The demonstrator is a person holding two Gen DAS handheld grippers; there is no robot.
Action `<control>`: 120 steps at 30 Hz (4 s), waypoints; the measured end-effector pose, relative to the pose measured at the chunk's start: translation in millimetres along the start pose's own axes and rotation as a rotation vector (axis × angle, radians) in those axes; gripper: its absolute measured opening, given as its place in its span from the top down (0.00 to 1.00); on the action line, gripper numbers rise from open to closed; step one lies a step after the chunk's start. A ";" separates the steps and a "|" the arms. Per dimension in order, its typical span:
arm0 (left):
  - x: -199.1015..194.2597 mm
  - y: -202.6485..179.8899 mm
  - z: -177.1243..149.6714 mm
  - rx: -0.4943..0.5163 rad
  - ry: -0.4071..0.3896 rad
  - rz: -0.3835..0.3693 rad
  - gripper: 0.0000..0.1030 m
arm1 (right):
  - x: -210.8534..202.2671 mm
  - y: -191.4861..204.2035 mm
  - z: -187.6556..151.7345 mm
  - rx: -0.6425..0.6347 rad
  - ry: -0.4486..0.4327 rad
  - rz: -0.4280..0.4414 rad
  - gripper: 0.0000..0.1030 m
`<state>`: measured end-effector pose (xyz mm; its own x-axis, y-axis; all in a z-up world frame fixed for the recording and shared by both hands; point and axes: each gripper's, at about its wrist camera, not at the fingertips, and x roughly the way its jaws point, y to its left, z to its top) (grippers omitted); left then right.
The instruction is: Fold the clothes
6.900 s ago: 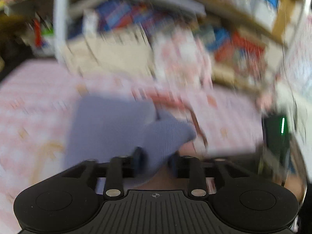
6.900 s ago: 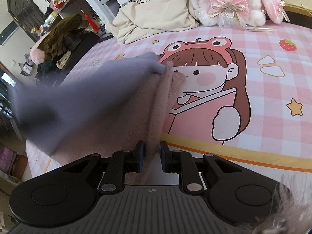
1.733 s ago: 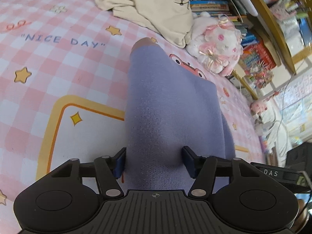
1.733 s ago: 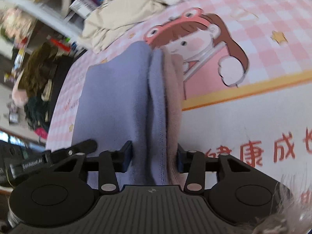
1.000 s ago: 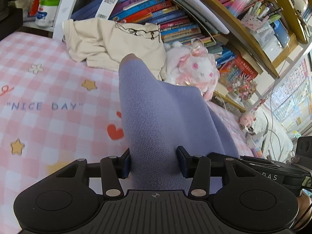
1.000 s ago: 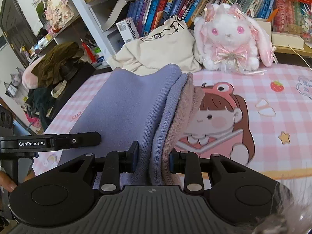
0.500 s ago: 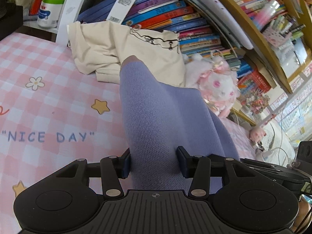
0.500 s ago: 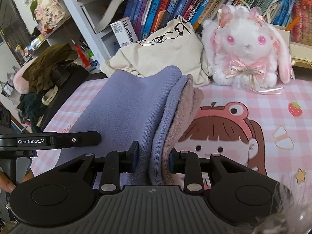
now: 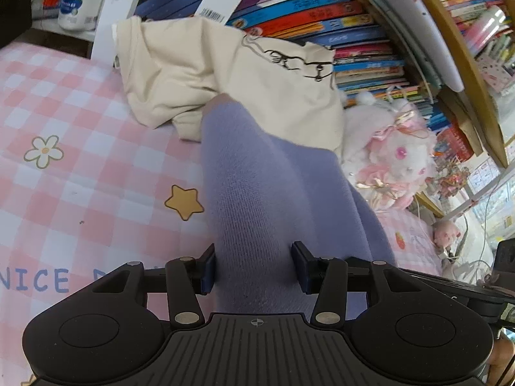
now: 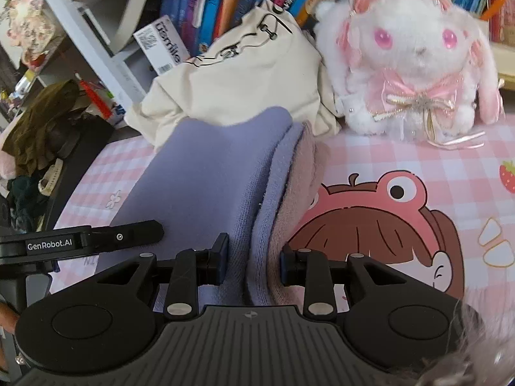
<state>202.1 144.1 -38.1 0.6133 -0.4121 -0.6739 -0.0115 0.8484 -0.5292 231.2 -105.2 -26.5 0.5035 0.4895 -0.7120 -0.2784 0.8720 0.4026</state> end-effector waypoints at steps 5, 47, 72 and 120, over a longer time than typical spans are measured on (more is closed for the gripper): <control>6.1 12.5 2.7 -0.036 -0.001 -0.002 0.53 | 8.8 -8.0 -0.3 0.110 0.018 0.018 0.70; -78.4 -92.9 -169.5 0.214 -0.271 0.392 0.10 | -117.8 4.0 -142.4 -0.099 -0.148 -0.303 0.04; -80.8 -100.1 -175.9 0.278 -0.246 0.397 0.02 | -118.9 8.6 -158.2 -0.122 -0.109 -0.386 0.00; -70.5 -96.2 -174.4 0.296 -0.176 0.386 0.00 | -108.6 5.9 -158.3 -0.104 -0.068 -0.393 0.00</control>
<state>22.2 33.6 -29.6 0.7324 -0.0094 -0.6808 -0.0549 0.9958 -0.0729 45.4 -152.5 -38.0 0.6396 0.1203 -0.7592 -0.1332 0.9901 0.0447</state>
